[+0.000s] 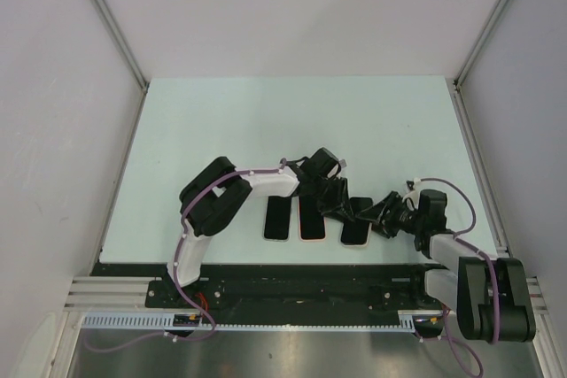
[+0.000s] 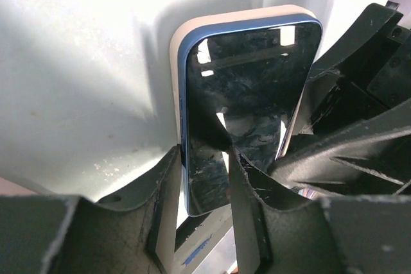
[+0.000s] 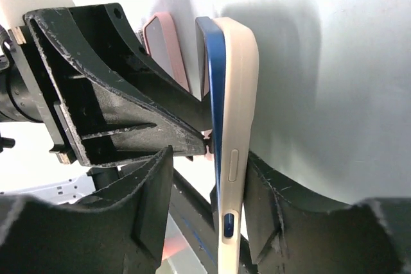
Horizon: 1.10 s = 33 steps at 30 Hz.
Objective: Put the phone into the phone case
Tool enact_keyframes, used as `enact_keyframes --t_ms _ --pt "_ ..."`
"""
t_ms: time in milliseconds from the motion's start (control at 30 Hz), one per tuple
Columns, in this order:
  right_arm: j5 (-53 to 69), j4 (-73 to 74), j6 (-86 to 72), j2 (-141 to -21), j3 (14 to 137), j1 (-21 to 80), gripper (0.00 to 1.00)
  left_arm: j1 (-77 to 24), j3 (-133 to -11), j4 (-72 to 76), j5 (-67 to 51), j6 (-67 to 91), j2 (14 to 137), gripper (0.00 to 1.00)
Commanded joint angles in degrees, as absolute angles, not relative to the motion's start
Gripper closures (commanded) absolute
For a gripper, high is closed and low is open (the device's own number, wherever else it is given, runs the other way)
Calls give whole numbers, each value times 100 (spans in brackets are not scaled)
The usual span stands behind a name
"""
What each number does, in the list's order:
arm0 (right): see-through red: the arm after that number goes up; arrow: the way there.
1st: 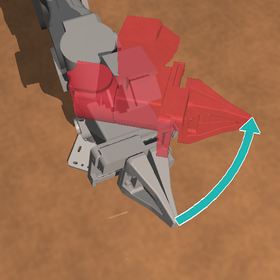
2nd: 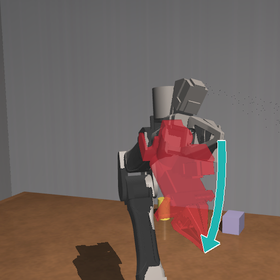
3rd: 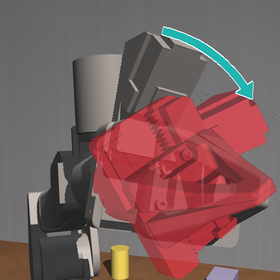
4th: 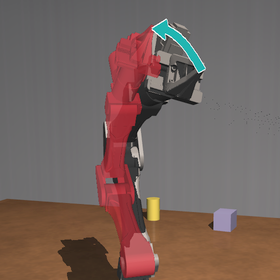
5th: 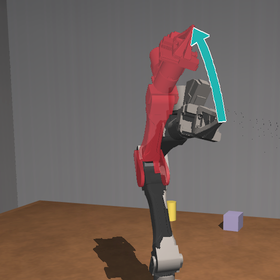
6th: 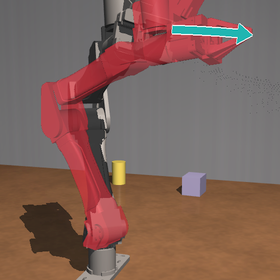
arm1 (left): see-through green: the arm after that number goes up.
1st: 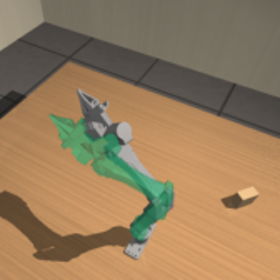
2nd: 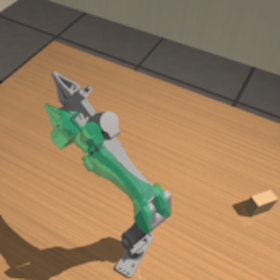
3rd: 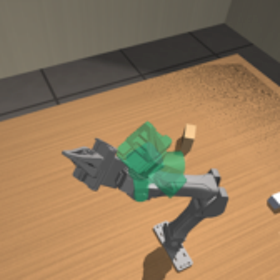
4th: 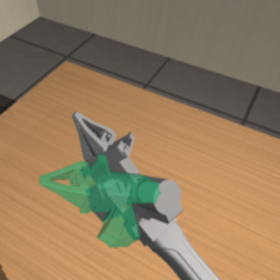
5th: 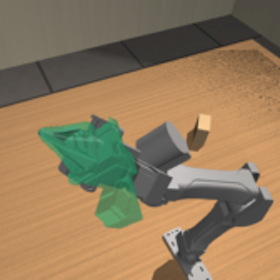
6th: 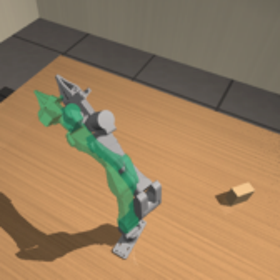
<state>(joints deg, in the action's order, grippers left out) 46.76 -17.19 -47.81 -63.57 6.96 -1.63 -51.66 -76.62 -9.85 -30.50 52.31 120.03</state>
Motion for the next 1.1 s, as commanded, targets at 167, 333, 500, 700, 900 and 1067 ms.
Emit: enact_keyframes --t_ms 167,333,500,700,900,1067 --pt "4386 -1300 -4245 -6047 1002 -193 71 -5300 -7690 -615 -3507 5309 11874 61" --pt "4675 -1757 -4315 -6249 1072 -193 88 -5300 -7673 -633 -3568 5195 11480 55" --pt "5281 -2643 -4920 -6337 1213 -202 95 -5151 -7708 -1133 -3358 4844 10926 45" --pt "6283 -4897 -6308 -6653 1362 -202 98 -4755 -7445 -1924 -2919 4228 9635 34" --pt "6583 -8187 -8637 -7442 1634 -80 97 -4202 -6523 -1496 -3110 4025 8140 25" --pt "6452 -9105 -9668 -7998 2153 509 96 -3806 -5731 -267 -3769 4280 7445 23"
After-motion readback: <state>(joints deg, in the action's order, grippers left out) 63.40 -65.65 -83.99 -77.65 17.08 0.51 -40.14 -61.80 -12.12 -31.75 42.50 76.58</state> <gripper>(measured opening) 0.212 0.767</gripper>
